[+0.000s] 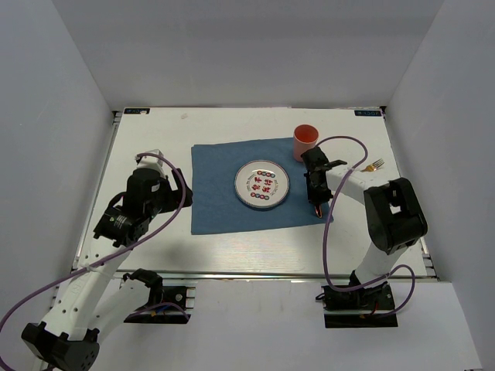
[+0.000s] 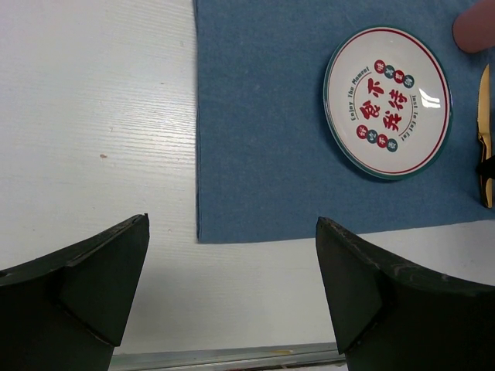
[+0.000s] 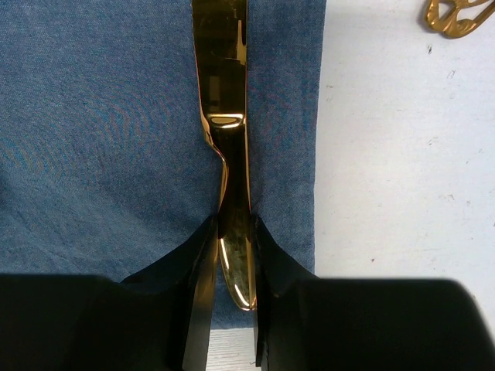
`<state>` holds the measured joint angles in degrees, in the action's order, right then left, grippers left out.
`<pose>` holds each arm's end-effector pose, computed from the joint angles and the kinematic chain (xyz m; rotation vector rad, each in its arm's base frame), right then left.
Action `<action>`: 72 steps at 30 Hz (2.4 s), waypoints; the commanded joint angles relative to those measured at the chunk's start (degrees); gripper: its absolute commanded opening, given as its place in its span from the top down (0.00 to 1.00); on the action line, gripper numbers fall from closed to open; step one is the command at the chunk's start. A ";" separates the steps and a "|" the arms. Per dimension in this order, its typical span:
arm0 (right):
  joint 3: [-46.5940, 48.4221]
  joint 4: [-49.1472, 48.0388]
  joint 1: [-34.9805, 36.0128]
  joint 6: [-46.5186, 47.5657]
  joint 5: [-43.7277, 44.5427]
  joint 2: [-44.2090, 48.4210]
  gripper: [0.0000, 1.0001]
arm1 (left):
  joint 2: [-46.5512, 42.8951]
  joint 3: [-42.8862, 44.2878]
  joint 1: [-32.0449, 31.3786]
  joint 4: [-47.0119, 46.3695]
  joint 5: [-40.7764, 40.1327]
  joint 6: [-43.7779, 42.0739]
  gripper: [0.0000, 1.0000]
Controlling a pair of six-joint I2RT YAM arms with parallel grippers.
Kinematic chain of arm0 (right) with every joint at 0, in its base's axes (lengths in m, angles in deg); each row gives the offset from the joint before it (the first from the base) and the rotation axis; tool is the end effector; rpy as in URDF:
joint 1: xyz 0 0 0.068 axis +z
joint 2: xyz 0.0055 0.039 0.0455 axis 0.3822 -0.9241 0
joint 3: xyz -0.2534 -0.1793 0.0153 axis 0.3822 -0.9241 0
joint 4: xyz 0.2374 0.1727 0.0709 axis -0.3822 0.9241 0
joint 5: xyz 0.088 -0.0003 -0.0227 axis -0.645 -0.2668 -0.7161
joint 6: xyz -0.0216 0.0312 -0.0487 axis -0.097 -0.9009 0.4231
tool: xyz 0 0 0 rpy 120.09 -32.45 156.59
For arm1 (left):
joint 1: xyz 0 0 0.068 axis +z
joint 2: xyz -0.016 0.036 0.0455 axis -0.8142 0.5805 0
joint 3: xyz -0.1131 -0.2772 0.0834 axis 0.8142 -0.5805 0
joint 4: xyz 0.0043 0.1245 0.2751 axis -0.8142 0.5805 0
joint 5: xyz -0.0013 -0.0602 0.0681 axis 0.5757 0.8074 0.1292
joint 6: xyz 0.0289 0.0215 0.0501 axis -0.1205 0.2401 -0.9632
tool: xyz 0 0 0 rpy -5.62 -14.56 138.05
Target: Set the dinner table for one person
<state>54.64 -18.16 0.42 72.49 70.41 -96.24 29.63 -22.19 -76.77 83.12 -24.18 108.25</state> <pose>0.3495 0.1322 0.1667 -0.0778 2.6667 -0.2169 0.1730 -0.0617 0.3456 -0.1790 2.2186 -0.2659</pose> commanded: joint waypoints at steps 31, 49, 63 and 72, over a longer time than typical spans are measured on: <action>1.21 -2.08 0.13 -3.21 -3.91 2.71 0.53 | -0.34 -0.35 -0.15 -1.06 1.12 -0.75 0.02; 2.60 1.95 -4.95 -26.56 15.23 9.94 0.11 | -2.27 -0.35 -0.15 -0.79 0.33 -0.40 0.02; 24.11 12.85 -18.93 -49.09 14.89 -11.40 0.11 | -2.19 -0.44 -0.15 -1.41 2.09 -0.93 0.02; 40.14 21.65 -24.65 -46.29 19.46 -25.23 0.12 | -2.72 -0.53 -0.15 -1.67 2.61 -1.28 0.02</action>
<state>91.73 -1.90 -21.59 27.02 85.90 -119.93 27.42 -22.48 -76.77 82.66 -22.69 107.81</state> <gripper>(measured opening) 0.882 0.976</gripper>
